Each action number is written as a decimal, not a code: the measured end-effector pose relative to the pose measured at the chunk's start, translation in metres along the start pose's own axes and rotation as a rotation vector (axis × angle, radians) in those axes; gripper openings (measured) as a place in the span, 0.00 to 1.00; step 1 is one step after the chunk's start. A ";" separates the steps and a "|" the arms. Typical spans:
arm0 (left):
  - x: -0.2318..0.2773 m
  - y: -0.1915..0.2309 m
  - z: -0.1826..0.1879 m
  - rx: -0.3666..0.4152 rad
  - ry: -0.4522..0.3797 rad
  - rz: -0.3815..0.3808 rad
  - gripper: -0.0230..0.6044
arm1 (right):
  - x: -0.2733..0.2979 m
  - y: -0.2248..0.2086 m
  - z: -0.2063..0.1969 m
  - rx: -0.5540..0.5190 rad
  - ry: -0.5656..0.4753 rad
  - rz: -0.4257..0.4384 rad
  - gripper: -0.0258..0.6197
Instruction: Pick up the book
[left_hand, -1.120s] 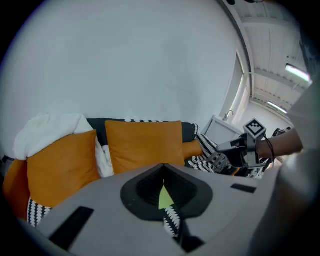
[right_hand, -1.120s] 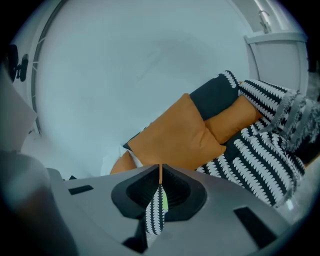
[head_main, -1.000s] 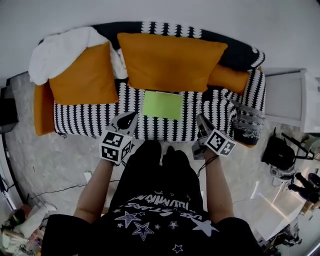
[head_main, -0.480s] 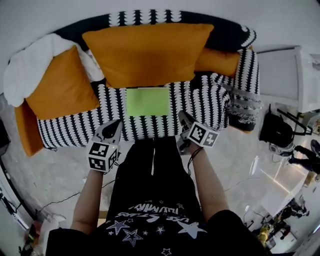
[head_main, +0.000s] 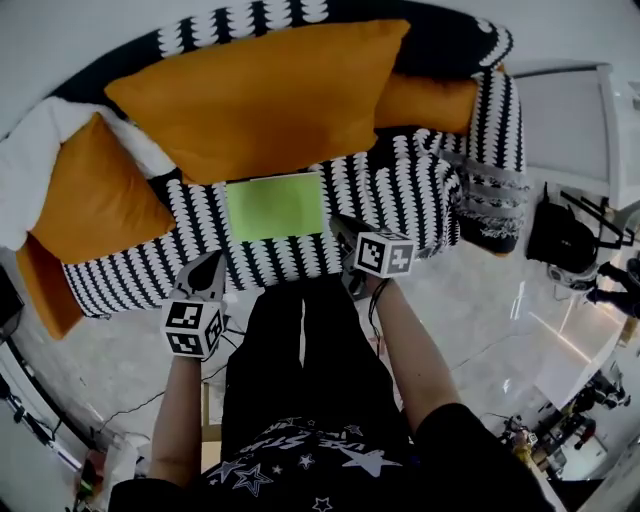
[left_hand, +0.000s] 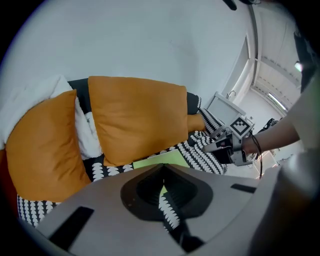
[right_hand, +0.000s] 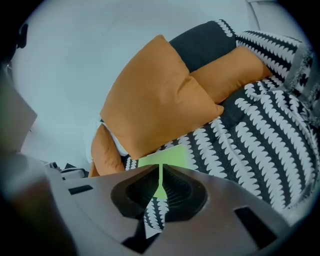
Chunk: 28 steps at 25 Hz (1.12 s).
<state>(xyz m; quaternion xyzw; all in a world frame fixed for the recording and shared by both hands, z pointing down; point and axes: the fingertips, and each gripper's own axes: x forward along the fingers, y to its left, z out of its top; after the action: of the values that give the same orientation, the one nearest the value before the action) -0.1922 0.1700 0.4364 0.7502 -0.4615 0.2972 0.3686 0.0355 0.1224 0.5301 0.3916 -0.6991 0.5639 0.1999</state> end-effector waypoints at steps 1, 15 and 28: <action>0.004 0.001 -0.001 -0.003 0.007 0.001 0.04 | 0.005 -0.003 0.001 -0.007 0.009 0.002 0.09; 0.044 -0.013 -0.007 -0.090 0.077 0.001 0.04 | 0.066 -0.020 -0.004 -0.019 0.164 0.177 0.10; 0.081 -0.004 -0.014 -0.059 0.138 0.018 0.04 | 0.102 -0.042 -0.022 -0.008 0.258 0.254 0.26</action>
<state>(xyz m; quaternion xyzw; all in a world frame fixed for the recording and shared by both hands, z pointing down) -0.1582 0.1443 0.5065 0.7126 -0.4503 0.3378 0.4186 0.0023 0.1082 0.6363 0.2239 -0.7136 0.6274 0.2166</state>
